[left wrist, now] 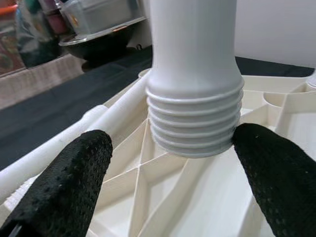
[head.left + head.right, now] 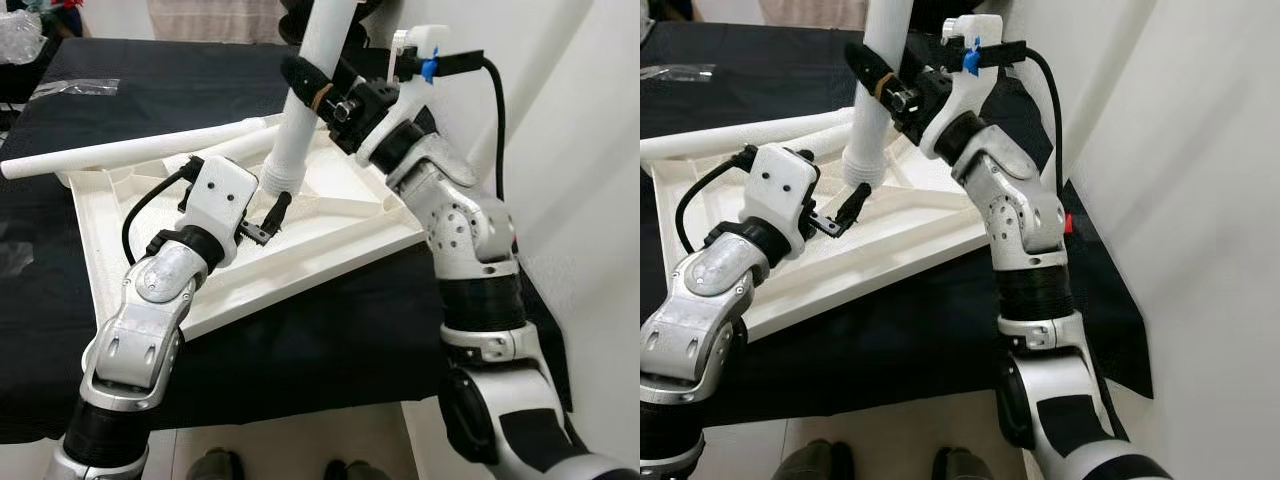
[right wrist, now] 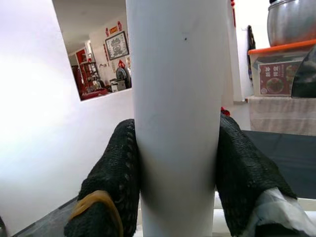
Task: Building children table
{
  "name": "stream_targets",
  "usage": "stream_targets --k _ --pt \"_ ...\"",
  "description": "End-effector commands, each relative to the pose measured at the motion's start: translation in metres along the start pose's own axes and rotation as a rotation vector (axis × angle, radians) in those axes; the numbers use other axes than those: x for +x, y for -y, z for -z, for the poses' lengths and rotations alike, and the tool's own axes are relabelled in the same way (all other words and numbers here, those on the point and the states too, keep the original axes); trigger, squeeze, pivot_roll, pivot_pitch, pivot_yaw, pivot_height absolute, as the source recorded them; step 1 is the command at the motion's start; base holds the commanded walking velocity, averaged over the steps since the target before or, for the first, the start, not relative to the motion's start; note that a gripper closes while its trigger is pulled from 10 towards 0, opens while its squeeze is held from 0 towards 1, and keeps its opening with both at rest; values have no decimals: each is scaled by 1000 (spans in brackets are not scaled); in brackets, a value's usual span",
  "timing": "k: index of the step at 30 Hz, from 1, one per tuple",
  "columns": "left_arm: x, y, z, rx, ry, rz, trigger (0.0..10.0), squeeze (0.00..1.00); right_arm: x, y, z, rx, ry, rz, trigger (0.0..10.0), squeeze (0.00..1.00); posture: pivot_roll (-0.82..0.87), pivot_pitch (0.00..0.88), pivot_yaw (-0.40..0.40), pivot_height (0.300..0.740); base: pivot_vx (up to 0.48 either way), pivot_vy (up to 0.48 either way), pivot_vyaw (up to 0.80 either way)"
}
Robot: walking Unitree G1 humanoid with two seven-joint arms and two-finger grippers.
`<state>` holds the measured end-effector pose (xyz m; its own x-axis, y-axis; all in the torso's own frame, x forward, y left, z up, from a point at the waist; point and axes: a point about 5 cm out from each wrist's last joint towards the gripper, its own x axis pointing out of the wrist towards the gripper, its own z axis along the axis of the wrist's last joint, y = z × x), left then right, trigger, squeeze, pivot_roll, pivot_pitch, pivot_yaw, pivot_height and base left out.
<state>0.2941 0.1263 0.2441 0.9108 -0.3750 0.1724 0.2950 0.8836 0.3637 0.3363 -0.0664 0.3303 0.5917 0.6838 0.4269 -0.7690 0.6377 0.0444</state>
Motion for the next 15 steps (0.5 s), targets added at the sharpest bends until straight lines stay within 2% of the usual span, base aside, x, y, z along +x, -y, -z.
stream_targets --k 1,8,15 --pt "4 5 3 -17 -10 29 10000 0 -1 -10 -3 2 11 -25 0 0 12 70 -75 740 0 0 0" --pt "10 8 3 -49 0 47 10000 0 -6 -25 1 7 -5 -55 0 0 14 61 -68 740 0 0 0" --pt "13 8 3 -62 -1 51 10000 0 -8 -29 2 10 -15 -60 0 0 12 60 -65 740 0 0 0"
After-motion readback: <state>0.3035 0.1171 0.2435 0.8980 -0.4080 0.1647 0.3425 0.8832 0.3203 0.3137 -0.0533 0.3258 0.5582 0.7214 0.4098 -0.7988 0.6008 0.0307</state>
